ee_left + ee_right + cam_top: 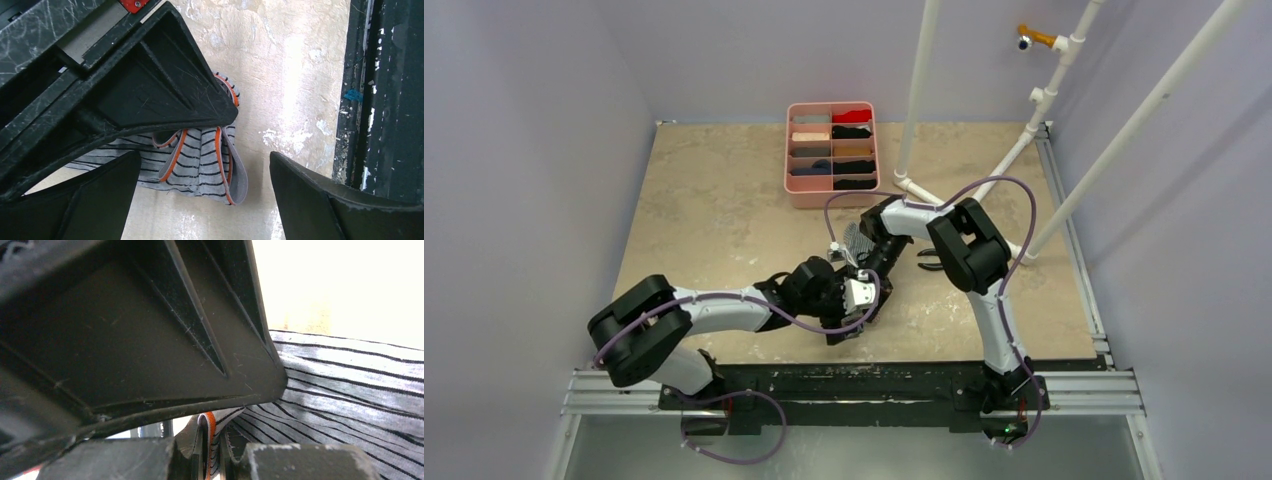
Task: Roll the underwear
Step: Roll the underwear to the center of the board.
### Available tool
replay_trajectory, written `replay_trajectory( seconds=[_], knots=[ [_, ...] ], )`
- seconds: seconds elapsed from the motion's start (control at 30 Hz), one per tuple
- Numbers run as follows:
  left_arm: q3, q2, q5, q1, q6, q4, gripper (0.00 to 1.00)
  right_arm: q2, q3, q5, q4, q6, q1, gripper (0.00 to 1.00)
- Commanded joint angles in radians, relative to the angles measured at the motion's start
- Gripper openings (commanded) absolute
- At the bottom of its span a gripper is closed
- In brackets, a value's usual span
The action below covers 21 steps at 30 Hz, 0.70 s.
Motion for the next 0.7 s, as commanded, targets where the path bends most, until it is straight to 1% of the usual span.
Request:
replay_trajectory(
  seconds=[0.0, 0.33, 0.57, 0.67],
  knots=[
    [-0.001, 0.014, 0.069, -0.008, -0.031, 0.1, 0.97, 0.016, 0.03, 0.014, -0.002, -0.037, -0.002, 0.05],
    [0.073, 0.097, 0.056, -0.015, -0.071, 0.02, 0.65, 0.009, 0.035, 0.014, -0.008, -0.036, -0.002, 0.06],
    [0.094, 0.115, 0.078, -0.015, -0.068, -0.004, 0.5, 0.014, 0.04, 0.019, -0.006, -0.029, -0.001, 0.06],
    [0.108, 0.125, 0.094, -0.015, -0.068, -0.031, 0.39, 0.016, 0.037, 0.024, -0.001, -0.021, -0.002, 0.07]
  ],
)
